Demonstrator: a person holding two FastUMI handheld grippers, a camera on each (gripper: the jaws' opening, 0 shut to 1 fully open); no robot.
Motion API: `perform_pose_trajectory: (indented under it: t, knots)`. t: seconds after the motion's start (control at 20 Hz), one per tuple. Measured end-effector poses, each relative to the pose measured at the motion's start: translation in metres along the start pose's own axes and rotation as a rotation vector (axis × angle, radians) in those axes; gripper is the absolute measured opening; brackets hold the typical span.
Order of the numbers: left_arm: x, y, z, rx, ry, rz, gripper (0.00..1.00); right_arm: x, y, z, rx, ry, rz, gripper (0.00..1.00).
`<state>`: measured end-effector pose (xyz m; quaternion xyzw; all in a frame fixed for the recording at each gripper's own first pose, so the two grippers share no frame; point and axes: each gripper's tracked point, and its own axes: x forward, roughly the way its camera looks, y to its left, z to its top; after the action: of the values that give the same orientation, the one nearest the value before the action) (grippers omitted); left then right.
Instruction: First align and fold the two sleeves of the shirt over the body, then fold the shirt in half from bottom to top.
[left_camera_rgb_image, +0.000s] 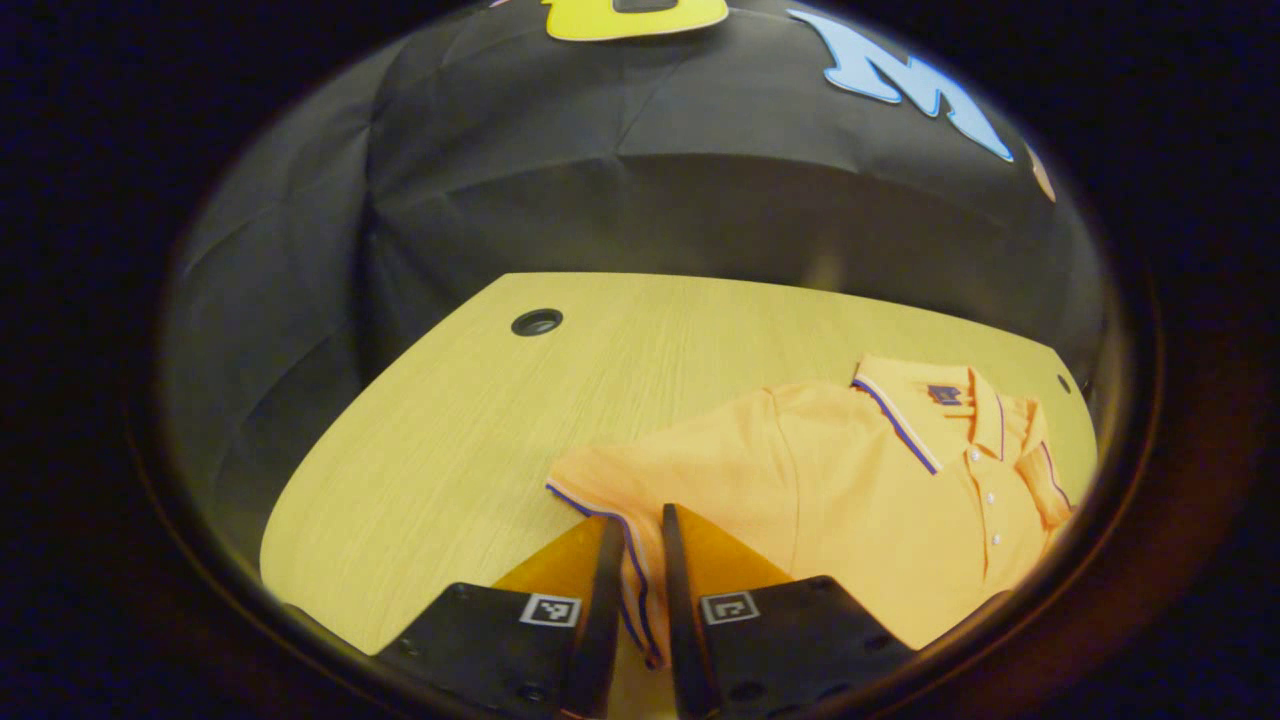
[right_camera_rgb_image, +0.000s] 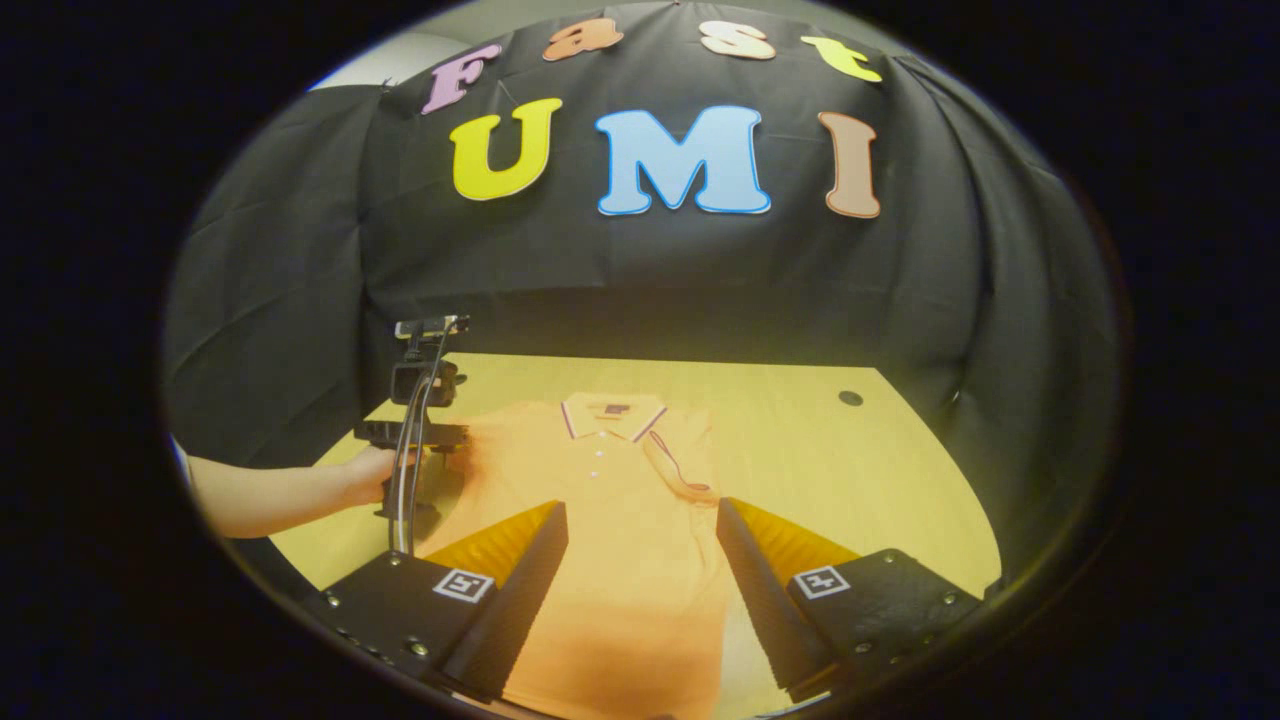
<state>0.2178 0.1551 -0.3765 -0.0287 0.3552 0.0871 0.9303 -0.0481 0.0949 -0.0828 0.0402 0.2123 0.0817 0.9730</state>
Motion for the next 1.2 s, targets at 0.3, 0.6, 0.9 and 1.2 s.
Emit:
perform_pose_trajectory:
  t: [0.3,0.6,0.9,1.2]
  knots:
    - [-0.015,-0.015,0.025,0.040,-0.059,-0.033,0.10,-0.002,-0.003,-0.003,0.010,0.001,-0.020,0.93]
    - [-0.046,-0.068,0.058,0.153,-0.159,-0.114,0.10,-0.001,-0.004,-0.008,0.034,0.011,-0.022,0.92]
    - [-0.050,-0.123,0.039,0.293,-0.143,-0.189,0.10,-0.003,-0.007,-0.011,0.054,0.004,-0.056,0.92]
    - [-0.055,-0.146,0.024,0.358,-0.114,-0.281,0.19,-0.006,-0.008,-0.022,0.127,0.010,-0.120,0.93]
